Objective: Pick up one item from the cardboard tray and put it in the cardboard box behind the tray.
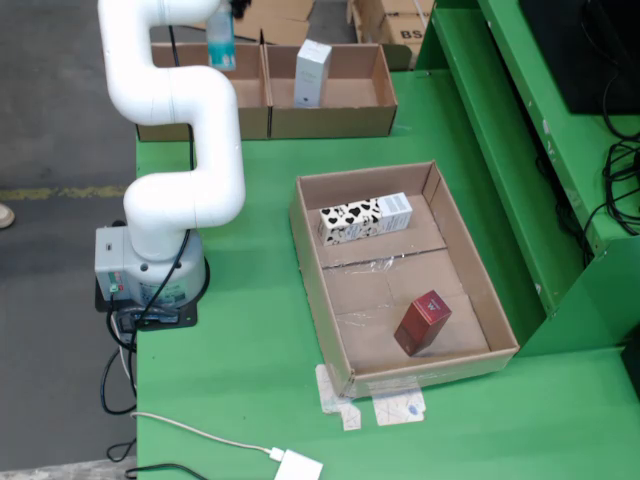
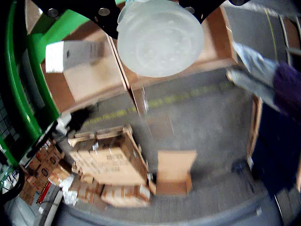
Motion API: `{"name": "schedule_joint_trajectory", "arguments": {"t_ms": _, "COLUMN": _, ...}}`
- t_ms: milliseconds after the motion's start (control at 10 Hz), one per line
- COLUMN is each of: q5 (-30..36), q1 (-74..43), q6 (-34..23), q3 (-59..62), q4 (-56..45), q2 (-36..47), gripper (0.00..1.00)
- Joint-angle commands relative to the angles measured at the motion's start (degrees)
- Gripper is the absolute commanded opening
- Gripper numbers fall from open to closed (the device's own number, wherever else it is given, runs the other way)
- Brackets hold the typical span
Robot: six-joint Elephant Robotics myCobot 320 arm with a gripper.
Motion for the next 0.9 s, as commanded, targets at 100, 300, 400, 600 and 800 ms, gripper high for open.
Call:
{"name": "schedule_joint_trajectory", "arguments": {"t_ms": 100, "q5": -0.27, "q1": -2.56, "q6": -2.89, "q3": -7.46, "q4": -4.57, "q2": -11.15, "gripper": 0.00}}
{"name": "schedule_joint_trajectory", "arguments": {"t_ms": 300, "q5": -0.97, "q1": -3.19, "q6": -3.56, "q3": 12.56, "q4": -10.56, "q2": -24.37, "gripper": 0.00}}
{"name": "schedule_joint_trajectory", "arguments": {"t_ms": 400, "q5": -0.97, "q1": -3.19, "q6": -3.56, "q3": 12.56, "q4": -10.56, "q2": -24.37, "gripper": 0.00}}
{"name": "schedule_joint_trajectory", "arguments": {"t_ms": 600, "q5": -1.69, "q1": -3.19, "q6": -4.45, "q3": 12.56, "q4": -5.40, "q2": -26.94, "gripper": 0.00}}
{"name": "schedule_joint_trajectory", "arguments": {"t_ms": 800, "q5": -1.69, "q1": -3.19, "q6": -4.45, "q3": 12.56, "q4": -5.40, "q2": -26.94, "gripper": 0.00}}
